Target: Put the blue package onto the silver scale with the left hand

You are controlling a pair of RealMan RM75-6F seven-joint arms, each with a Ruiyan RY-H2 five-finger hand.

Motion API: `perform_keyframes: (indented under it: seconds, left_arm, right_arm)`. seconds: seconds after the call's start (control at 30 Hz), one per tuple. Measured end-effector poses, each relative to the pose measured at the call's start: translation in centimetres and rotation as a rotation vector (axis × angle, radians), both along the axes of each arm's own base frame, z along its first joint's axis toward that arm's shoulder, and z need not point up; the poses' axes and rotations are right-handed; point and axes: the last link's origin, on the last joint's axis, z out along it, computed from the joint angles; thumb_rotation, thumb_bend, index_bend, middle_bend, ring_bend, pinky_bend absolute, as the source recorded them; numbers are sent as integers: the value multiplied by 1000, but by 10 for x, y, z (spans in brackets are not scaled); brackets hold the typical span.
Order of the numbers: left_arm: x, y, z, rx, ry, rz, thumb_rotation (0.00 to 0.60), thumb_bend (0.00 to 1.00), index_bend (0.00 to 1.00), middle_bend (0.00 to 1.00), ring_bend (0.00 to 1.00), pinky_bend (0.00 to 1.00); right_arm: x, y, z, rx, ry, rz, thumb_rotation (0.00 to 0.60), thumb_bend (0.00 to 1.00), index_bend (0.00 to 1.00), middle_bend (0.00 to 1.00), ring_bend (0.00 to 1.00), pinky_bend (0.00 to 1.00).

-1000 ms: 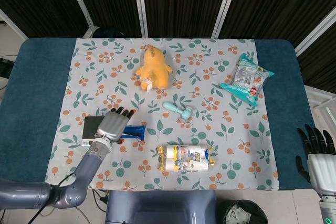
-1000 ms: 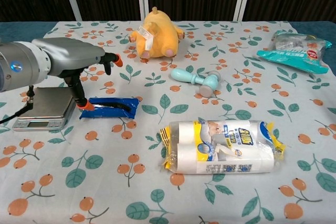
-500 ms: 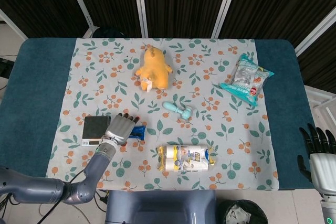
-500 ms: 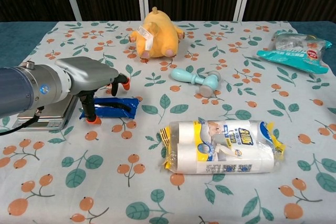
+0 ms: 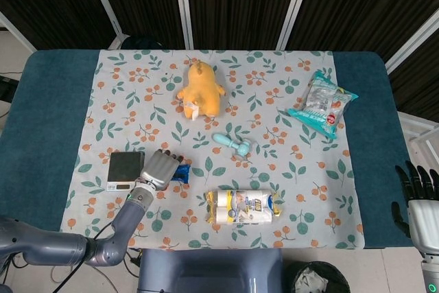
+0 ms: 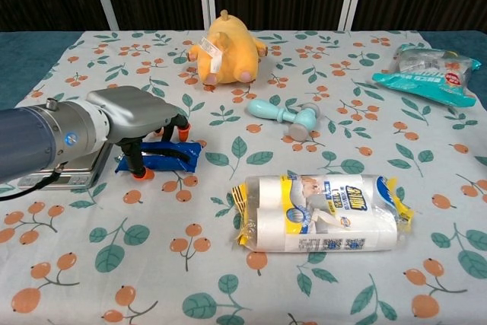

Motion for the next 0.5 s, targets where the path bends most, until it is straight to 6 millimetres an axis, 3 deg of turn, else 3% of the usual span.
perform_keyframes:
  seconds: [0.2, 0.5]
  left_arm:
    - [1, -1, -2, -4, 0, -16, 600, 328, 392, 478, 352, 451]
    - [1, 4, 7, 28, -10, -29, 600, 354, 397, 482, 356, 454]
  right_arm:
    - [1, 0, 1, -3, -7, 3, 600, 555, 59, 32, 5, 0]
    - [1, 1, 2, -11, -10, 5, 600, 555, 59, 32, 5, 0]
